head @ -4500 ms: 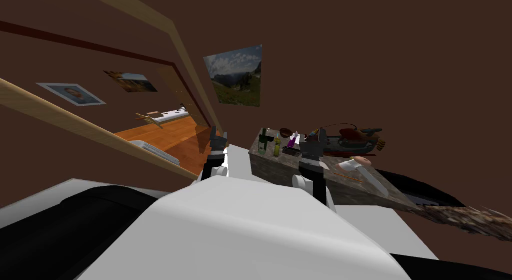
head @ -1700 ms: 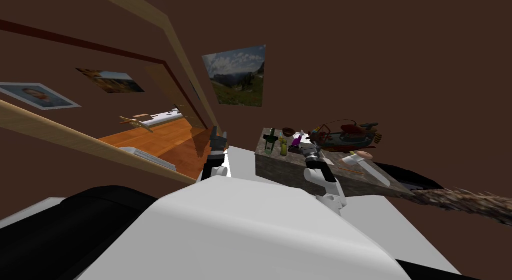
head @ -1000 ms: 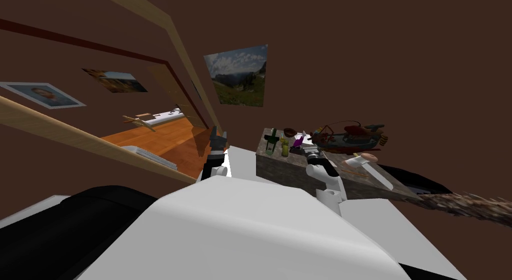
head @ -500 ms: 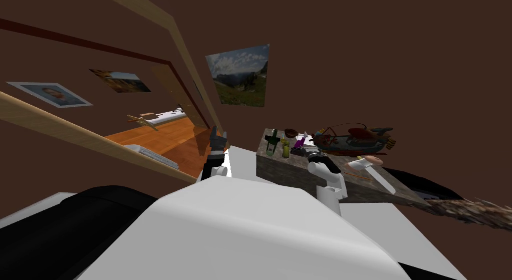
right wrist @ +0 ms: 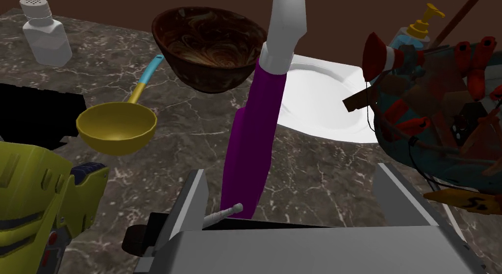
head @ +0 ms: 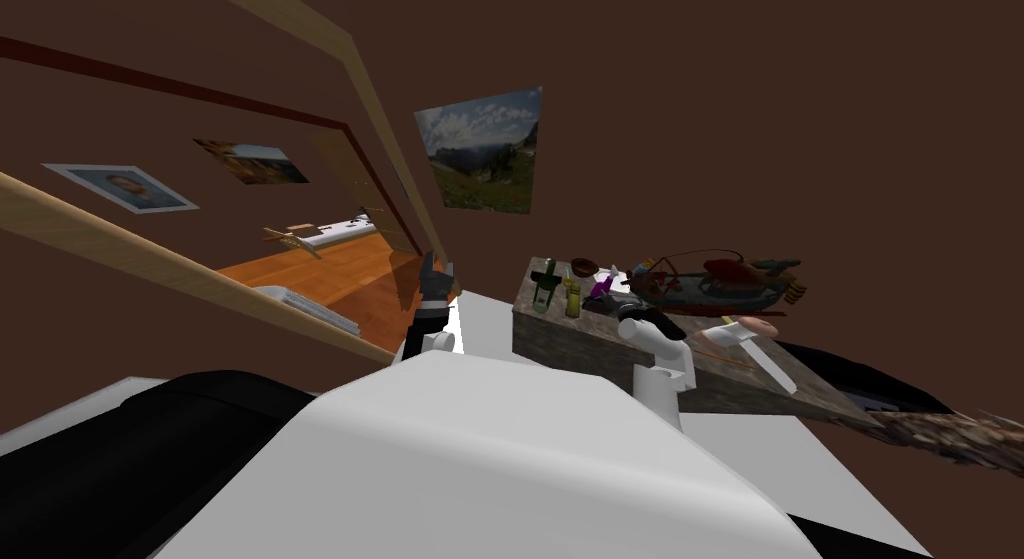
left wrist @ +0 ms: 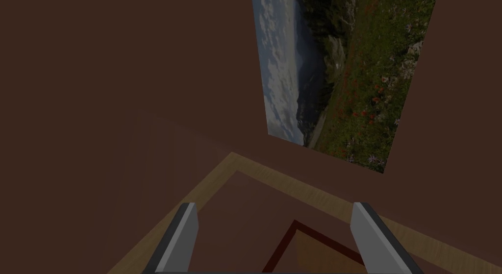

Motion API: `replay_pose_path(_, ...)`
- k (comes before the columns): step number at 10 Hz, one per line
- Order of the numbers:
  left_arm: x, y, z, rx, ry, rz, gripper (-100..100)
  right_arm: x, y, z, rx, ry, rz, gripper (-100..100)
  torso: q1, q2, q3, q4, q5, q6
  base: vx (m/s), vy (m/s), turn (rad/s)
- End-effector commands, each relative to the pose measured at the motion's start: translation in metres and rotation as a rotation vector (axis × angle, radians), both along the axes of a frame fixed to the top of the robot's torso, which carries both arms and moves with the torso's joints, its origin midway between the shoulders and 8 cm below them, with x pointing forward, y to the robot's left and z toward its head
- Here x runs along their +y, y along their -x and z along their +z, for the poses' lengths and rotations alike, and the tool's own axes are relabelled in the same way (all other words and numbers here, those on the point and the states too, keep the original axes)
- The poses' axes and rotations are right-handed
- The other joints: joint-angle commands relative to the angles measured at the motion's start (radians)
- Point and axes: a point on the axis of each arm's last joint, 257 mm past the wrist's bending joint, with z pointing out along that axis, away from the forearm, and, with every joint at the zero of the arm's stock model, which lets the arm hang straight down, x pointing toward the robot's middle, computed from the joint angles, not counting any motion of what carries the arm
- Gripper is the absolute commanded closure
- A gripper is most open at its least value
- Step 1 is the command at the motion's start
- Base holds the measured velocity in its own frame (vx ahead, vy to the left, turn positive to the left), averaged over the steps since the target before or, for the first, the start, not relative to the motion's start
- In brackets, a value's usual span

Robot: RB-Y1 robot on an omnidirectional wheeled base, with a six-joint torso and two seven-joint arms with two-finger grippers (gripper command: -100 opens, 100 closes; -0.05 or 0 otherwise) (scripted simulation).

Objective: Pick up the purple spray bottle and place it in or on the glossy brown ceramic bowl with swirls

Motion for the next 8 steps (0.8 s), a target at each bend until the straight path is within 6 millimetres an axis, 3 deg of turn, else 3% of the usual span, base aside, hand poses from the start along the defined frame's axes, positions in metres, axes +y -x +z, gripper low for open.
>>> replay_pose_path(1,0.0,0.0,0.0,0.0,0.0,0.0,0,-0.0005,-0.0006,-0.0028,0.014,-0.031,-0.006,-100,0.0,0.0,0.0,0.0,0.0,0.0,0.022,-0.02,0.022)
replay_pose_path(8,0.0,0.0,0.0,0.0,0.0,0.0,0,0.0028,-0.006,-0.0107,0.058,-0.256,-0.055,-100,0.0,0.0,0.0,0.0,0.0,0.0,0.021,-0.028,0.051)
